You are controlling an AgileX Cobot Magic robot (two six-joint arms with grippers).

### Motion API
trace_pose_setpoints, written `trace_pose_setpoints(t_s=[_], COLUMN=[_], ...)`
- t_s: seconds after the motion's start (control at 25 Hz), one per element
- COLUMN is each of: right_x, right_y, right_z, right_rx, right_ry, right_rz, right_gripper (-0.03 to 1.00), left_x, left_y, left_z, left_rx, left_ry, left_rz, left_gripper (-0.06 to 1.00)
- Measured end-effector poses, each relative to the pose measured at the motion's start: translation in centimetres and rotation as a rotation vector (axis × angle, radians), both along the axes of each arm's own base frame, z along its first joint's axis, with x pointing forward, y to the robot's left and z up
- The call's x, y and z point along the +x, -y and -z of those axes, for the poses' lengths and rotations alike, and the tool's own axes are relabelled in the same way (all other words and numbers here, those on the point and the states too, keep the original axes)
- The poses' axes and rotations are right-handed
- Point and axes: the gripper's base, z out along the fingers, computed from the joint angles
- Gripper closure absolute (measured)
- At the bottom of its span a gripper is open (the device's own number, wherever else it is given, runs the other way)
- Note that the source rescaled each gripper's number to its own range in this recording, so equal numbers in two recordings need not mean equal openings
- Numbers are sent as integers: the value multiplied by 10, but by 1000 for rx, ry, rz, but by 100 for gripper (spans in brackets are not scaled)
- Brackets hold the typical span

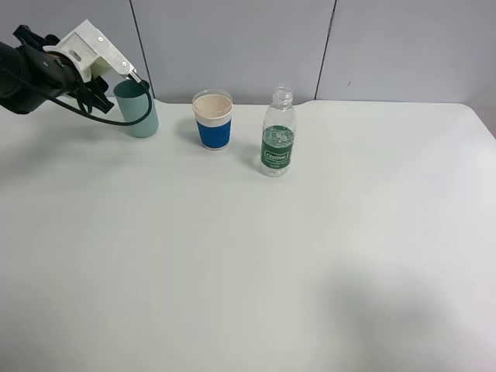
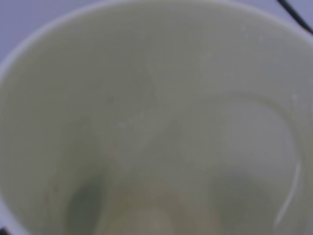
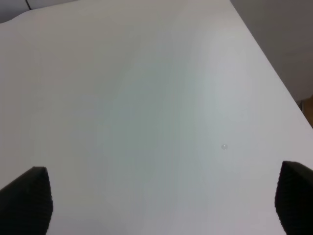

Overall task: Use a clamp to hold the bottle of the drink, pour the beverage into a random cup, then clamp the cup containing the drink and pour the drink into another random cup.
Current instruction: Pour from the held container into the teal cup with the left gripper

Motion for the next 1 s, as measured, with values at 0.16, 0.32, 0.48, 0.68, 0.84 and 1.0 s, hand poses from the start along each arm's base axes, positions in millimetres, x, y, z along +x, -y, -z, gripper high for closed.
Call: trace_pose_setpoints(t_s=[0.16, 0.32, 0.48, 0.68, 0.84, 1.0], right_x=[0, 0, 0, 0, 0, 0], right_y=[0, 0, 0, 0, 0, 0], right_z=[0, 0, 0, 0, 0, 0], right_rx=[0, 0, 0, 0, 0, 0], right_ry=[0, 0, 0, 0, 0, 0], right_rz=[0, 0, 0, 0, 0, 0], right_gripper=[2, 2, 2, 2, 2, 2], left_x=[0, 0, 1, 10, 12, 13], left_y=[-1, -1, -1, 0, 0, 0], left_z=[0, -1, -2, -8, -11, -6], left_rx=[49, 95, 113, 149, 182, 256], left_ry=[-5, -4, -7, 9, 10, -25], left_rz=[10, 15, 21, 26, 33, 58], left_gripper=[92, 92, 92, 92, 92, 92])
